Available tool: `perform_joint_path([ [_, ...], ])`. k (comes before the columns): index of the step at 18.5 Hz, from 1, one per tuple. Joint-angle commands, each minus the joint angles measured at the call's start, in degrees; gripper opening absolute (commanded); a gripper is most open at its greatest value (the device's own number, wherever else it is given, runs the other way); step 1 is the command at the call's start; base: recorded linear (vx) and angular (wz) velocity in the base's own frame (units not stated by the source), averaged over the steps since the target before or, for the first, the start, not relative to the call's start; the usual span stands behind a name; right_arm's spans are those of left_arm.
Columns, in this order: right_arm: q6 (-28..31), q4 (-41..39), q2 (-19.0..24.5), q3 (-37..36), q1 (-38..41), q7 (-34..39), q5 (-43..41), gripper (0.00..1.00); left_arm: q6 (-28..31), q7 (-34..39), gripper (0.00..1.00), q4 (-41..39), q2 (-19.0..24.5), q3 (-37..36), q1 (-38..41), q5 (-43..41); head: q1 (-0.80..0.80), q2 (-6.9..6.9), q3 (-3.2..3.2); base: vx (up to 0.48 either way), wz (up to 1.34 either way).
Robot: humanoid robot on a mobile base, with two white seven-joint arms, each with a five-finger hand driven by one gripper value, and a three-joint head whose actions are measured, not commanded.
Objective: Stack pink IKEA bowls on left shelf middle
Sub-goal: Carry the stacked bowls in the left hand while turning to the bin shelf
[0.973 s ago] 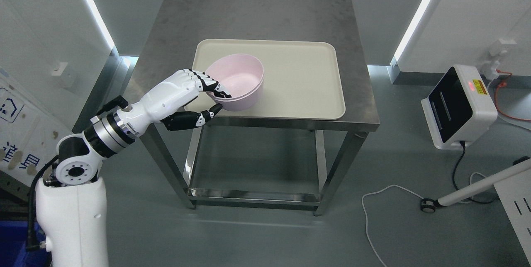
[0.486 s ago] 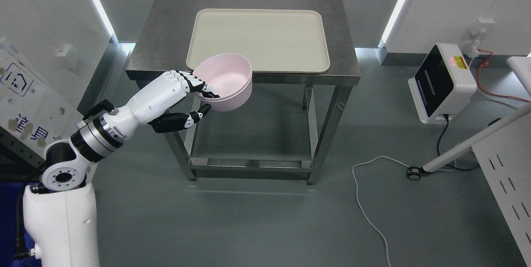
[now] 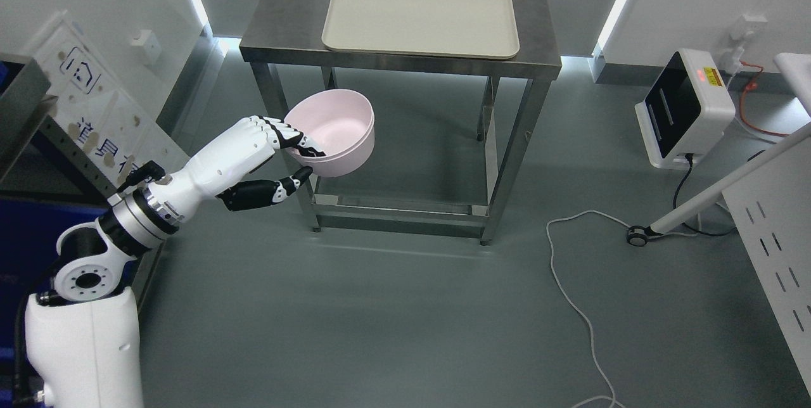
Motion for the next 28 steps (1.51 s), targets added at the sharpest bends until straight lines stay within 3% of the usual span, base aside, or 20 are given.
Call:
perform_joint_path([
  [1,0.04,-1.93,-1.00,-0.62,1.66,0.04,-1.04,1.00,0.02,-0.03,0.04,-0.19,0.59,0.87,0.25,-0.03,0.00,0.00,0.00,-0.341,0.21],
  [12,-0.05,-1.93,-1.00,-0.62,1.66,0.04,-1.04,1.00,0.02,0.05,0.04,-0.10,0.50,0.26,0.34,-0.03,0.00,0.00,0.00,-0.330,0.29],
  [28,-0.05,-1.93,-1.00,-0.62,1.66,0.04,-1.04,1.00,0.02,0.05,0.04,-0.19,0.68,0.08,-1.41,-0.11,0.00,0.00,0.00,-0.238,0.88],
])
